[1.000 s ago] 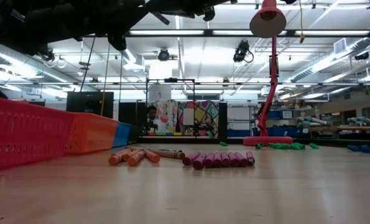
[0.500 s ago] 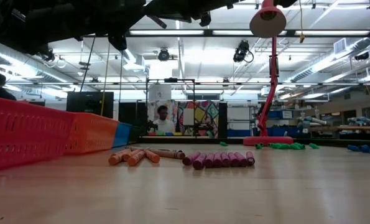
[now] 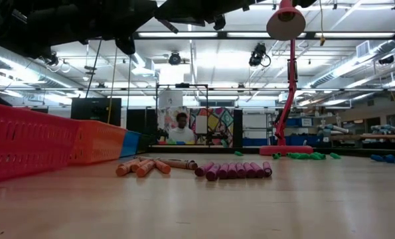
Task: Sort crayons
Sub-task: Put the black crayon into the blue bin
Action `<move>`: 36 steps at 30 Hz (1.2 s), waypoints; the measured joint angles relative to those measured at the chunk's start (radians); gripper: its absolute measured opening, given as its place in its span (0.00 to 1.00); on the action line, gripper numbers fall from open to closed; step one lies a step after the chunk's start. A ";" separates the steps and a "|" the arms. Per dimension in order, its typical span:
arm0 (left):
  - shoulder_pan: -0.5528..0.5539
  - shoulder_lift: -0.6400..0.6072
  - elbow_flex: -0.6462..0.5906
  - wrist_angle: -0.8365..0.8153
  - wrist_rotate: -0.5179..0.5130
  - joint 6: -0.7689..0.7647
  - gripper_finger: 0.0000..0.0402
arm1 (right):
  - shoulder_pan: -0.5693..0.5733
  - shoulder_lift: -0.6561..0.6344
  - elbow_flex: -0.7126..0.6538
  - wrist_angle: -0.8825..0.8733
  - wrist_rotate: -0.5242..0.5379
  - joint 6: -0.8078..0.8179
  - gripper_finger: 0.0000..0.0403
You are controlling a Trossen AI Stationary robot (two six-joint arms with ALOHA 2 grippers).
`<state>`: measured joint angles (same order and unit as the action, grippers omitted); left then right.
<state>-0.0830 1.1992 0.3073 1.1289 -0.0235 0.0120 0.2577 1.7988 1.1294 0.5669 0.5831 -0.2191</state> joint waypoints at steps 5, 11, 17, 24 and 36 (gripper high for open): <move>0.000 0.000 0.000 -0.002 0.000 0.000 0.10 | 0.000 0.000 0.000 -0.005 0.000 0.010 0.13; 0.000 -0.001 0.000 -0.019 -0.003 -0.001 0.10 | 0.007 -0.004 -0.002 -0.062 0.073 -0.001 0.23; 0.007 -0.001 0.000 -0.027 -0.003 -0.001 0.11 | 0.020 -0.006 -0.002 -0.096 0.113 0.007 0.31; 0.008 -0.001 0.000 -0.041 -0.002 -0.009 0.11 | 0.016 -0.006 -0.002 -0.278 0.115 0.140 0.36; 0.008 -0.001 0.000 -0.195 -0.219 -0.012 0.11 | 0.014 -0.006 -0.013 -0.547 0.158 0.345 0.37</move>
<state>-0.0750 1.1984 0.3077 0.9342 -0.2428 -0.0003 0.2721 1.7927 1.1161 0.0195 0.7409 0.1255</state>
